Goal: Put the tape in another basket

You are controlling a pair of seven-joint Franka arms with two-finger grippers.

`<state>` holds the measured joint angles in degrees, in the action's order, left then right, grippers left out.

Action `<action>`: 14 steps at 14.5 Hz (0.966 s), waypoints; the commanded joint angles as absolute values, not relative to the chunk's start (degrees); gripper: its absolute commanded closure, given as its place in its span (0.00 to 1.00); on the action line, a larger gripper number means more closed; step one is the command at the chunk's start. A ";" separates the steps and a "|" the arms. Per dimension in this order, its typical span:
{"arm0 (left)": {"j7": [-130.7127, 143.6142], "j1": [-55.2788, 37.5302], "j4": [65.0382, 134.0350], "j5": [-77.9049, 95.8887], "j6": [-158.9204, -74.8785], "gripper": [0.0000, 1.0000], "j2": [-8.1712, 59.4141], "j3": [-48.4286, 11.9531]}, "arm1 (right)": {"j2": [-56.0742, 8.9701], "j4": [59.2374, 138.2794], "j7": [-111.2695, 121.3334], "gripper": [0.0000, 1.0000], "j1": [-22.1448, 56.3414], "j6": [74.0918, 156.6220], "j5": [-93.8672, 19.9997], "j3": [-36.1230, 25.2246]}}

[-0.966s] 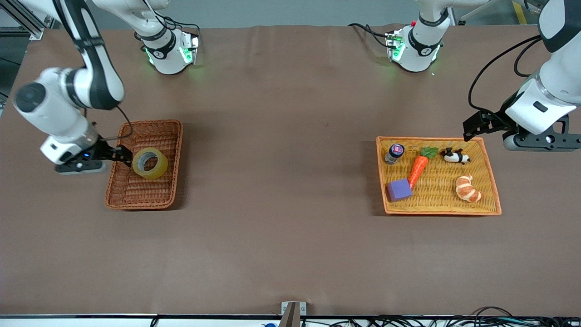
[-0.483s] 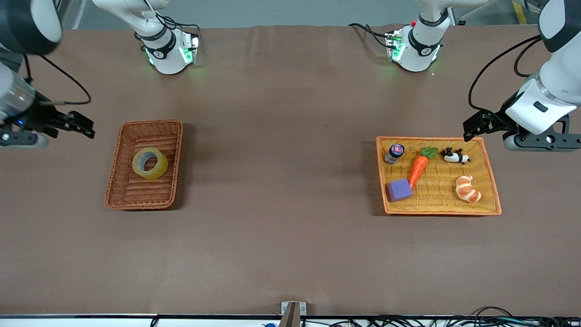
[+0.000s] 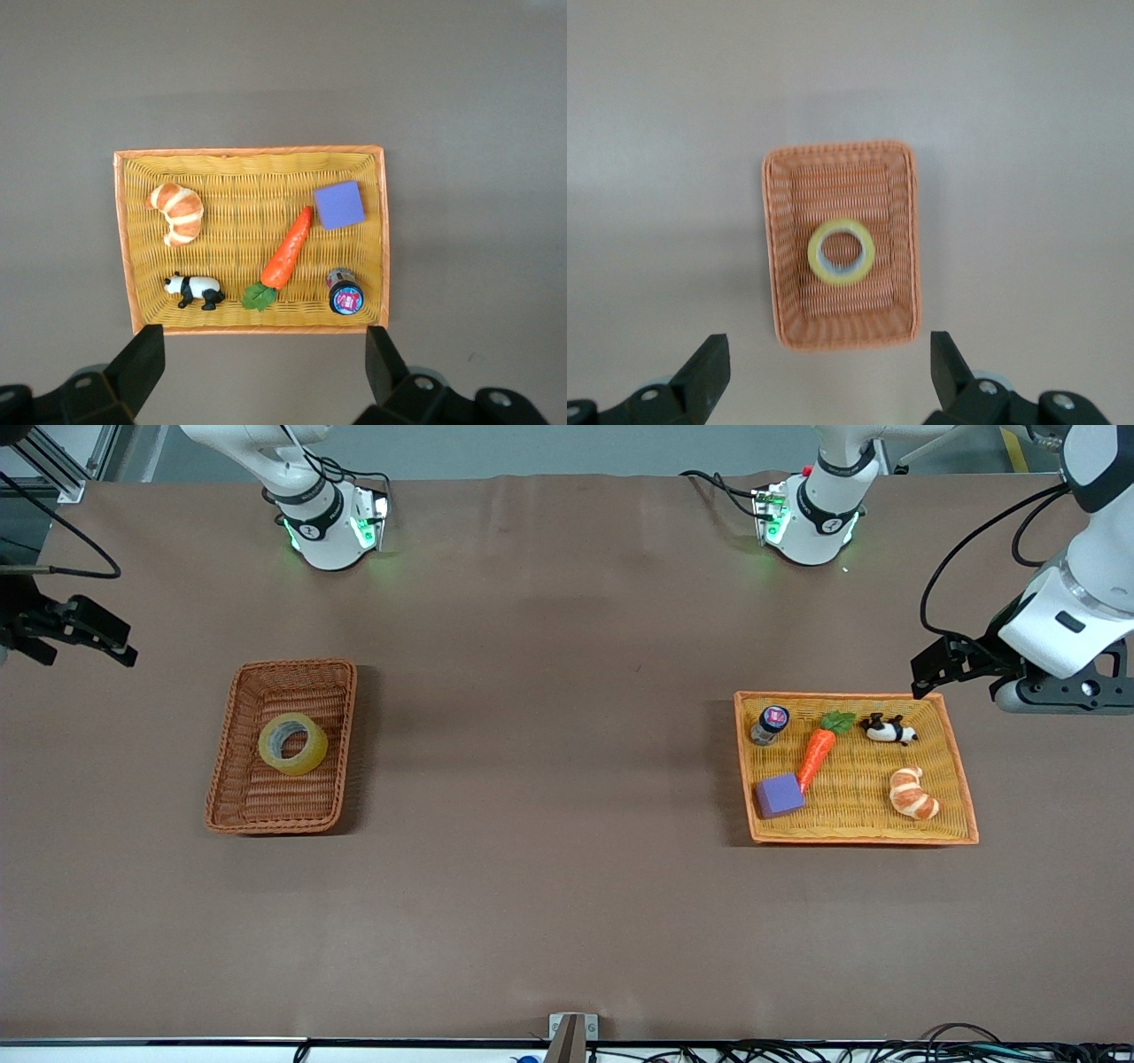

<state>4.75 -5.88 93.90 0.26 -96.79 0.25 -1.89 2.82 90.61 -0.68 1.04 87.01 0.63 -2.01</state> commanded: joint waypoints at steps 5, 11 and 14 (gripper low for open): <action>5.36 -6.24 92.11 -0.35 -94.04 0.00 -1.76 -1.67 | 1.93 89.12 -0.88 0.00 1.14 86.04 0.26 -2.02; 5.36 -6.15 92.02 -0.44 -93.08 0.00 -1.41 -1.76 | 1.85 89.21 -0.70 0.00 1.05 85.78 0.18 -1.93; 5.36 -6.15 92.02 -0.44 -93.08 0.00 -1.32 -1.76 | 1.85 89.21 -0.70 0.00 0.97 85.69 -0.09 -2.02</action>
